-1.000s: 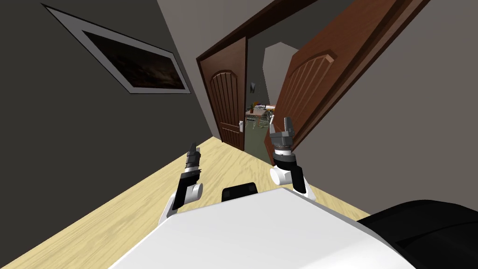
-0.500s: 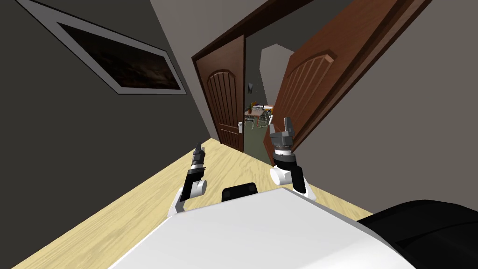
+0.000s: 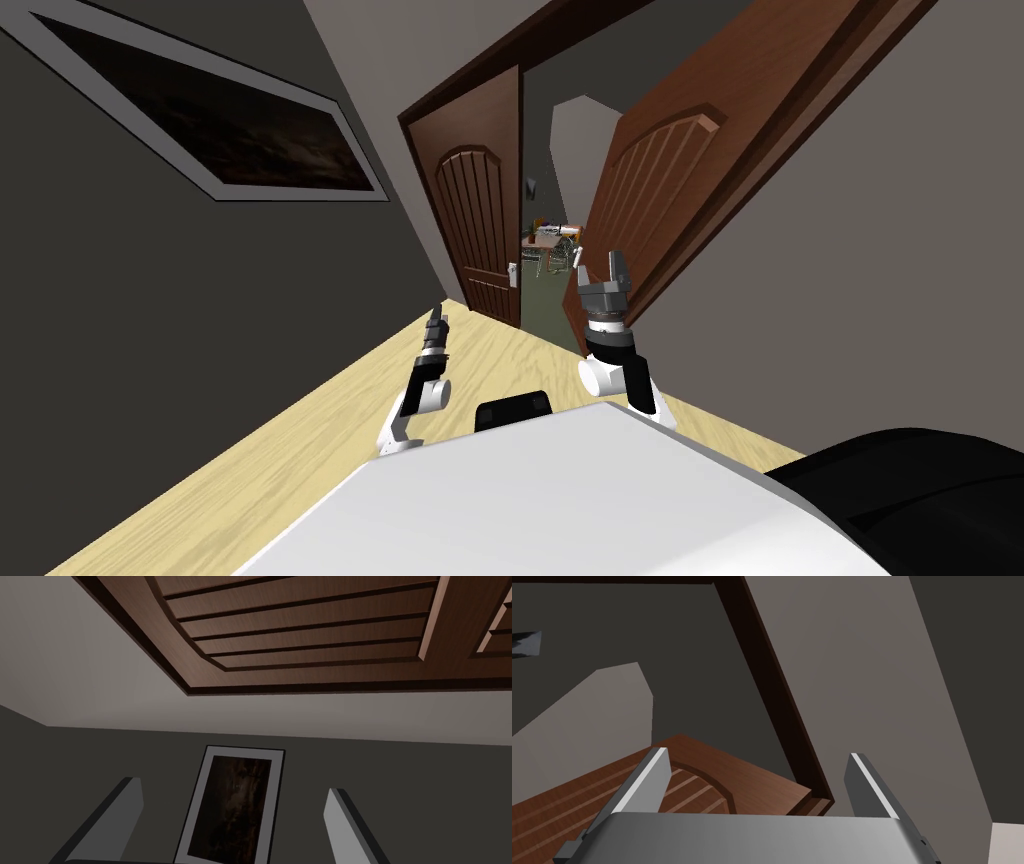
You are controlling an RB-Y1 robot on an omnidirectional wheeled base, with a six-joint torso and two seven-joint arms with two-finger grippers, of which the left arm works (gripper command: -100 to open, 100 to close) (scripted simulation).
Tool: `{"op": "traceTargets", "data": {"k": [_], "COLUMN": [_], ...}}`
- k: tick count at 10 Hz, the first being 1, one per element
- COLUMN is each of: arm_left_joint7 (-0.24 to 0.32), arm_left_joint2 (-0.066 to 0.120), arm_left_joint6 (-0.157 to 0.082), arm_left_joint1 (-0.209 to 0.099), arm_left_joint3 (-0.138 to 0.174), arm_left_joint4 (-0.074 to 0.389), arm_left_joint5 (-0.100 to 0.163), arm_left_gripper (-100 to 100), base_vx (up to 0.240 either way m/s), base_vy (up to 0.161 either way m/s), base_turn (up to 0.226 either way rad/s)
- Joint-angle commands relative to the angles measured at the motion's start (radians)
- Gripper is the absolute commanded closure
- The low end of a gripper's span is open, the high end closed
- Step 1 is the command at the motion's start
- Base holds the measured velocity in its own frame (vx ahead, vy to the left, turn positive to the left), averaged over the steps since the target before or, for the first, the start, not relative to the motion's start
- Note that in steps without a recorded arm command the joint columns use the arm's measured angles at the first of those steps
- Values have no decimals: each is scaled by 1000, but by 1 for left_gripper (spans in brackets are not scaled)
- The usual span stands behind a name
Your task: Push the door open
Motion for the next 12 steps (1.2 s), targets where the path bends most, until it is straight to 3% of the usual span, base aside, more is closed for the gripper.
{"op": "traceTargets", "data": {"k": [1, 12], "arm_left_joint7": [-2, -10], "arm_left_joint2": [0, -10], "arm_left_joint6": [-6, -9], "arm_left_joint1": [-31, -218], "arm_left_joint3": [-12, -100], "arm_left_joint4": [50, 335], "arm_left_joint5": [13, 102], "arm_left_gripper": [-100, -100], "base_vx": [99, 94], "base_vy": [33, 43], "base_turn": [-77, -86]}}
